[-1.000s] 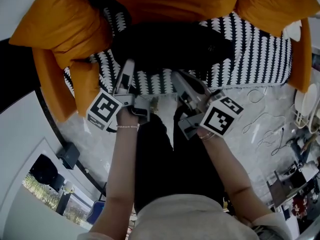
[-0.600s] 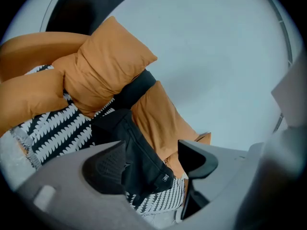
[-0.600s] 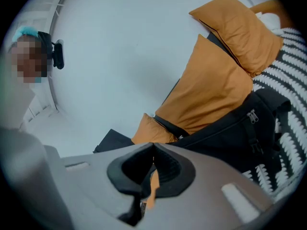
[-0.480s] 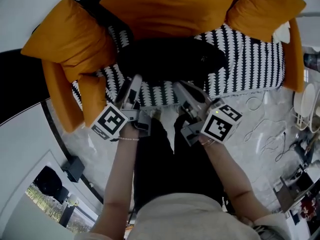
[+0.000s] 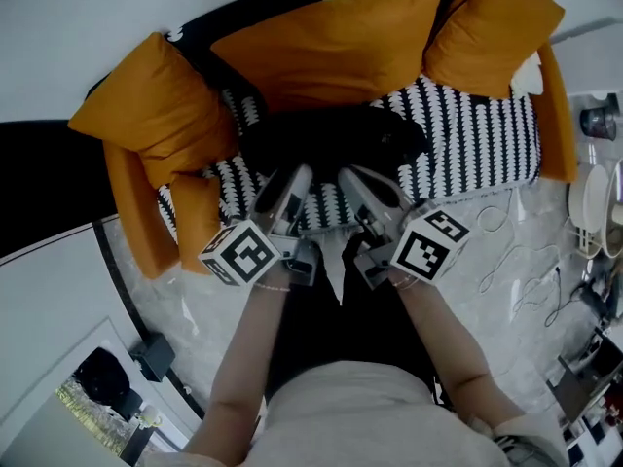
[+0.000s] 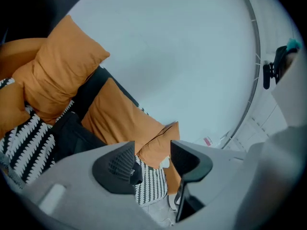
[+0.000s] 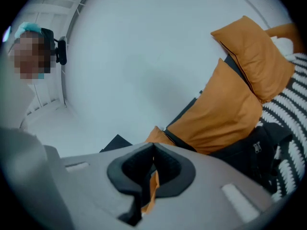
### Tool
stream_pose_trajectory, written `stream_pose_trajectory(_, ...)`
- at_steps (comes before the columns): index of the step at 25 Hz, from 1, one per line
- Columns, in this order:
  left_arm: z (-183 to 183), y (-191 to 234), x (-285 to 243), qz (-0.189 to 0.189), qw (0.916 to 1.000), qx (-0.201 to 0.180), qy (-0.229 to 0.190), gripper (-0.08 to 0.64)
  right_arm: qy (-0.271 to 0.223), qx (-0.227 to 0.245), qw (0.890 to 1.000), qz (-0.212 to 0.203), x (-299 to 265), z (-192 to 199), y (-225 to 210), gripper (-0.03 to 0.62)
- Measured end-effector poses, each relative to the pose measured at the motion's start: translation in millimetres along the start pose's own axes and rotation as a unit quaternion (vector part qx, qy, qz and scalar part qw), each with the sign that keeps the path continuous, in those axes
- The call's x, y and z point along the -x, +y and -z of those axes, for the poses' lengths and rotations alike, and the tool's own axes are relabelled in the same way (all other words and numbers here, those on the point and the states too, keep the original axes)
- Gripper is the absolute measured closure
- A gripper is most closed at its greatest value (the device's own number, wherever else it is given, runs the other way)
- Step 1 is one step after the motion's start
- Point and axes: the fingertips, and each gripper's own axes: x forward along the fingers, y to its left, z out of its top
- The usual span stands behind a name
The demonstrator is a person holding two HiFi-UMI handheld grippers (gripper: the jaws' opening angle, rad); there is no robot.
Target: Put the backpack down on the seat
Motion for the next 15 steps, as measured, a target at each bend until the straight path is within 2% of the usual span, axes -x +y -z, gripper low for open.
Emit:
stream_pose_trajectory(6, -17, -52, 16, 0.042, 0.9988, -0.019, -0.013, 0.419, -0.032, 0.03, 0.999, -0.007, 21, -36, 33, 0.589)
stream_pose_trajectory(9, -26, -73, 25, 0.061, 0.9975, -0.034, -0.011, 0.439, -0.034, 0.047, 0.998, -0.015, 31, -46, 54, 0.589)
stream_pose_trajectory(11, -34, -87, 32, 0.073, 0.9962, -0.045, -0.014, 0.444, -0.029, 0.065, 0.997, -0.021, 36, -49, 71, 0.589)
stream_pose_trajectory(15, -45, -116, 47, 0.1, 0.9925, -0.066, -0.022, 0.517, -0.036, 0.107, 0.993, -0.035, 44, -58, 106, 0.589)
